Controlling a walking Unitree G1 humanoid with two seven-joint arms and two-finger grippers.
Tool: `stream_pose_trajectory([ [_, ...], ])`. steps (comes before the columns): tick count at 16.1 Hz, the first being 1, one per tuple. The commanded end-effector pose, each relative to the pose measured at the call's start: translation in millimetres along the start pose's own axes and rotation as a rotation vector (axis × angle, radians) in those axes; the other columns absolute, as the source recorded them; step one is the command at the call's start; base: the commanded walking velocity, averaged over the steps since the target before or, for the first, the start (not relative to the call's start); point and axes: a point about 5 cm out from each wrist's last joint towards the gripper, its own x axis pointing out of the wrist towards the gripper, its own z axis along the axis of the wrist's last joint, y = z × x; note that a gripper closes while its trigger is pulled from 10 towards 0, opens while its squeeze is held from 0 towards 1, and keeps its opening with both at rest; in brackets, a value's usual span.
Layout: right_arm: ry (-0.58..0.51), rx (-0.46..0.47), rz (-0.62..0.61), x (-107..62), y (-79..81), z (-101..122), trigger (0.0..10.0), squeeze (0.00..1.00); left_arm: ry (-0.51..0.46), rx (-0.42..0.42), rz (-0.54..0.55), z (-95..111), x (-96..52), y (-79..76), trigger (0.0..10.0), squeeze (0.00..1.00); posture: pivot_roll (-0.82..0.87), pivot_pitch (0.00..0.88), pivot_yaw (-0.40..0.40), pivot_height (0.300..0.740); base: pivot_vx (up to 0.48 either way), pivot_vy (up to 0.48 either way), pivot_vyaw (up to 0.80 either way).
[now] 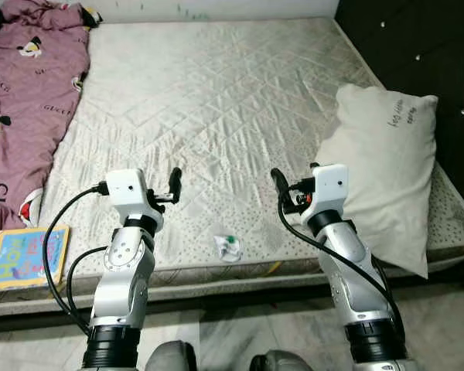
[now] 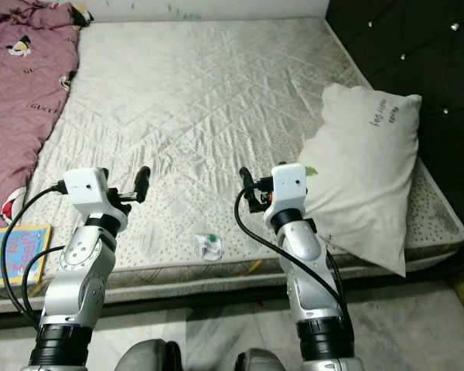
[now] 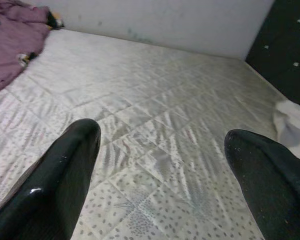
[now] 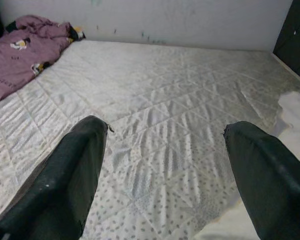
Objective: Clean up the room
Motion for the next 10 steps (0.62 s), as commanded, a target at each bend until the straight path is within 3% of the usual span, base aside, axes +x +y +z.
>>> stream_pose_trajectory([
  [1,0.011,-0.001,0.002,-1.5,-0.6,-3,10.0,0.00,-0.004,0.021,0.038,3,-0.4,3.2,10.0,0.00,0.00,0.075,-0.019,0.740,0.000,0.000,0.00],
  [2,0.010,0.001,0.000,-2.5,-0.6,-3,10.0,0.00,0.007,0.051,0.048,3,-2.4,7.6,10.0,0.00,0.00,0.080,-0.017,0.740,0.000,0.000,0.00],
  [7,0.016,0.005,-0.006,-4.1,-1.3,-3,10.0,0.00,0.018,-0.001,0.031,1,-6.3,12.6,10.0,0.00,0.00,0.100,-0.016,0.740,0.000,0.000,0.00],
  [10,0.022,0.009,-0.008,-4.4,-1.8,-4,10.0,0.00,0.026,-0.027,0.024,1,-6.4,11.1,10.0,0.00,0.00,0.110,-0.019,0.740,0.000,0.419,0.00],
])
